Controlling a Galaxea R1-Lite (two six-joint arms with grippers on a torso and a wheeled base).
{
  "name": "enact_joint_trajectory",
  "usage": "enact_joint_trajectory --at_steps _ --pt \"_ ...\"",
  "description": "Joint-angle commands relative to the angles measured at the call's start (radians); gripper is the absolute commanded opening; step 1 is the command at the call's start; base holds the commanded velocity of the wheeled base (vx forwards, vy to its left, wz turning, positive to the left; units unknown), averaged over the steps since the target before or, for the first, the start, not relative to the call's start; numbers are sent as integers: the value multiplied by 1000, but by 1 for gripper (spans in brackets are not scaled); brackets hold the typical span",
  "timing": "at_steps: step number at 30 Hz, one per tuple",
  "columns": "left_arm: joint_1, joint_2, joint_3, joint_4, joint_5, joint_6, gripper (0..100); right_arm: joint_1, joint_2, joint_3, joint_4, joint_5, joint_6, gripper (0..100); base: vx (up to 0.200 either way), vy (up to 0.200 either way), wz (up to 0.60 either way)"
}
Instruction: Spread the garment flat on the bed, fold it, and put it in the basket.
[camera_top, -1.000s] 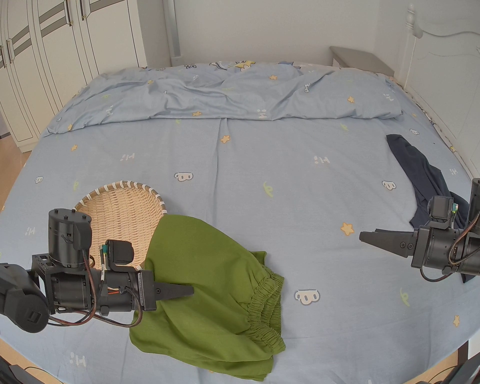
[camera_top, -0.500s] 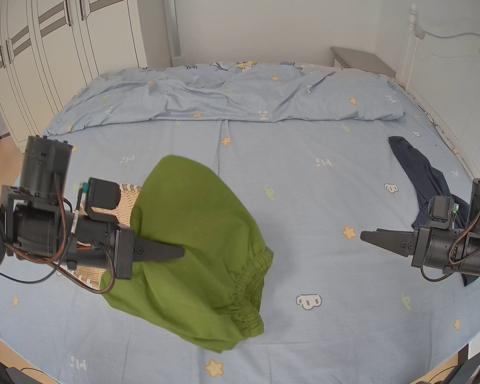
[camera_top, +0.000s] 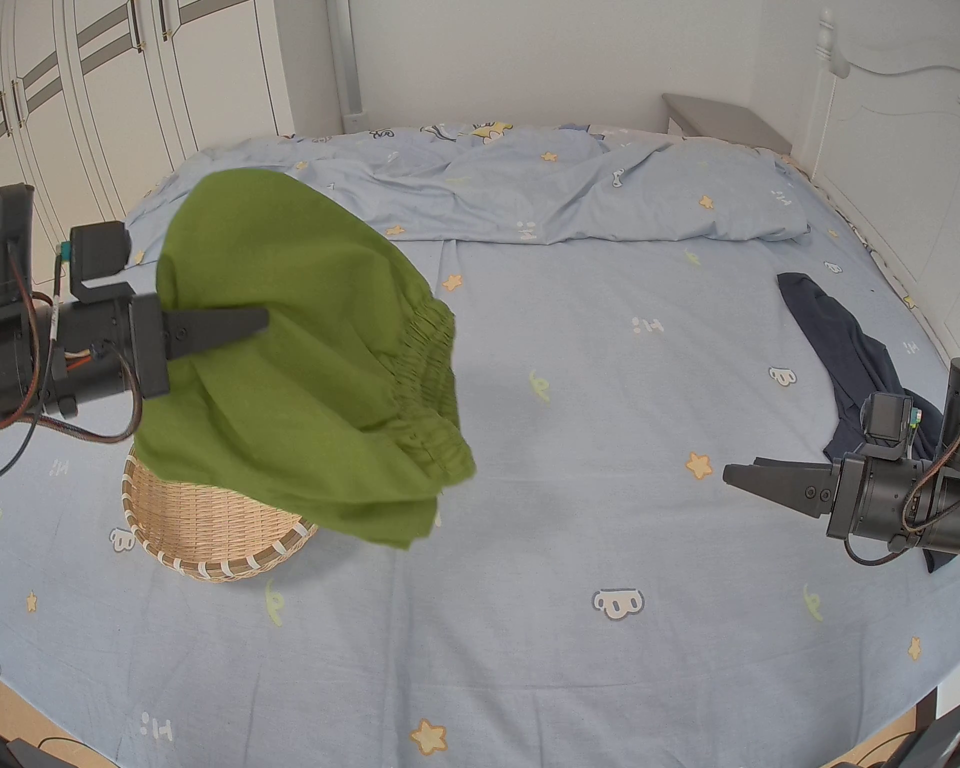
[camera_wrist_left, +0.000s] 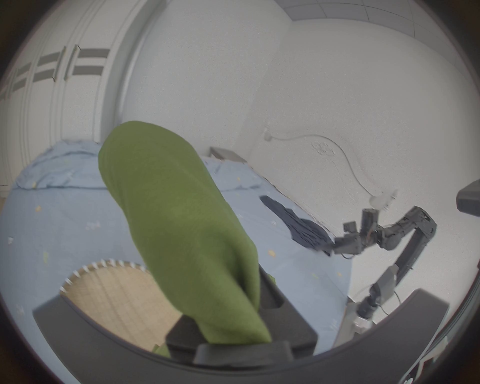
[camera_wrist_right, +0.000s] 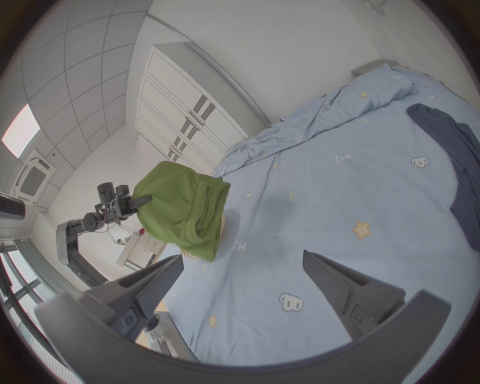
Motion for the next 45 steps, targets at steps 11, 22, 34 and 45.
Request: enact_joint_trajectory --at_steps 11,22,34,45 --pt "291 110 -43 -63 -4 -7 0 -3 -1 -3 -5 0 -2 100 0 0 0" --pt "422 272 128 -63 3 1 0 -1 -18 -6 1 7 1 100 0 0 0" --pt "434 444 152 -67 121 4 0 16 -17 0 0 10 3 100 0 0 0" --pt "422 325 146 -64 127 -31 100 14 -20 -2 0 8 3 100 0 0 0"
